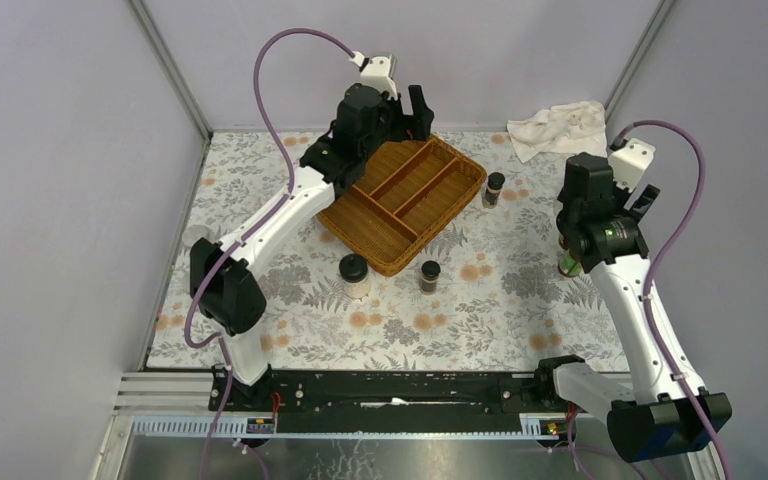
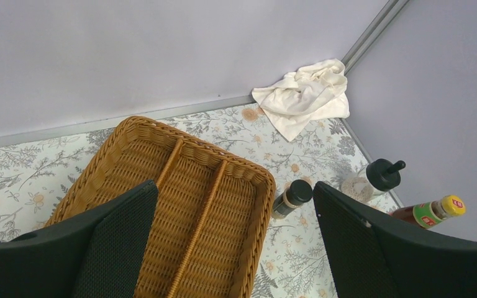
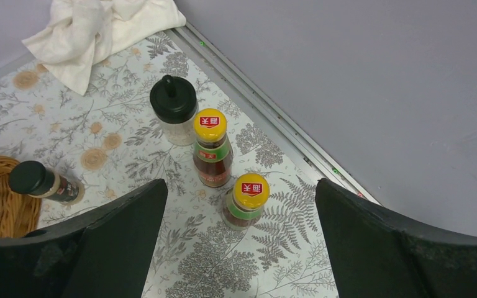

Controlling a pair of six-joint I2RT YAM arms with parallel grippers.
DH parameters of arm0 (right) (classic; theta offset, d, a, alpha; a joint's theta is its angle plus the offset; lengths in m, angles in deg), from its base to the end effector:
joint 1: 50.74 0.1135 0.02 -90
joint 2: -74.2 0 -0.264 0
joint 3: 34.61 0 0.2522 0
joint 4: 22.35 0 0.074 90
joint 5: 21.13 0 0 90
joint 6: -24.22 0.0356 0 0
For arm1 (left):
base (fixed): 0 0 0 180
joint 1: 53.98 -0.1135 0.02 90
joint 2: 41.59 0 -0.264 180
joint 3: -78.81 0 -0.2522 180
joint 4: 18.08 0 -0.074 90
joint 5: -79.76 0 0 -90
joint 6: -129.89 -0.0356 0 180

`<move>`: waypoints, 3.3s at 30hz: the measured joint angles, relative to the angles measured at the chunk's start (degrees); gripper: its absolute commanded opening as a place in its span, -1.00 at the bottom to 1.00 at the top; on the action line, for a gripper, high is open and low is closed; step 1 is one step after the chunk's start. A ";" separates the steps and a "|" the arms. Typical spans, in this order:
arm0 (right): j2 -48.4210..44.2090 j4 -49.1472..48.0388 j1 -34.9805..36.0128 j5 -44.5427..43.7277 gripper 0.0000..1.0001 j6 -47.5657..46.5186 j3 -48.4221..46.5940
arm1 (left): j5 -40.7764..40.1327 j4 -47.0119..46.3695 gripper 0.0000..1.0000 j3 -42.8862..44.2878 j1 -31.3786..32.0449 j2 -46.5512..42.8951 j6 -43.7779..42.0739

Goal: Organize the condiment bottles
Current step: Pick up the bottle from the center of the board.

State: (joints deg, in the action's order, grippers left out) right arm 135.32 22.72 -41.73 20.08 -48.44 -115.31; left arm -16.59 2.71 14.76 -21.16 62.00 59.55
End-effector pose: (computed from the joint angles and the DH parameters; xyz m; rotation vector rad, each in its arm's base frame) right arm 0.2196 0.0077 0.3872 0.6520 1.7782 -0.5421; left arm 0.3690 -0.2333 0.4081 0.1173 1.7481 -0.5805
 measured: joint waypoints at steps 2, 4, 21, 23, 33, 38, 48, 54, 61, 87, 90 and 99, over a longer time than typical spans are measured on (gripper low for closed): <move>0.02 -0.17 0.00 -0.33 0.97 0.13 0.76 | 0.02 -0.57 0.98 -0.07 -0.15 0.07 0.22; 0.44 -0.39 0.00 -1.09 0.99 0.39 1.14 | 0.07 -1.05 0.98 -0.20 -0.20 0.13 0.31; 6.99 -8.46 -0.83 -1.05 0.99 0.76 3.13 | 0.79 -1.92 0.98 -1.68 -0.20 0.72 -0.81; 7.56 -9.66 -0.87 -1.01 0.99 0.79 3.82 | 0.70 -1.92 0.98 -1.68 -0.20 1.07 -1.18; 10.84 -12.96 -1.90 0.57 0.99 0.81 5.09 | -0.61 -1.86 0.98 -1.68 -0.20 3.65 -2.54; 11.80 -13.44 -2.12 1.42 0.99 0.83 5.09 | -1.33 -1.86 0.98 -1.68 0.13 3.82 -3.13; 11.80 -14.05 -5.38 1.79 0.82 2.43 5.09 | -1.68 -1.86 0.98 -1.68 0.57 4.13 -3.87; 12.28 -14.14 -7.61 3.34 0.71 3.78 5.09 | -2.21 -1.88 0.98 -1.68 0.90 4.15 -4.02; 14.38 -14.67 -7.98 5.01 0.65 4.98 5.09 | -2.95 -1.90 0.98 -1.68 0.98 4.15 -4.24; 18.25 -17.90 -11.76 7.61 0.48 6.73 5.09 | -3.72 -2.29 0.97 -2.10 1.01 5.31 -5.01; 19.02 -18.18 -11.87 7.91 0.47 6.93 5.09 | -3.74 -2.29 0.98 -2.10 1.01 5.44 -5.01; 20.50 -18.53 -12.35 8.00 0.35 7.17 5.09 | -3.78 -2.32 0.97 -2.38 1.01 6.05 -5.03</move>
State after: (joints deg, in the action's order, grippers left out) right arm 155.82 4.18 -54.08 28.08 -41.27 -110.22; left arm -20.37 0.39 12.38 -20.15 68.06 54.53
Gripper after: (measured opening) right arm 0.705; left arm 0.989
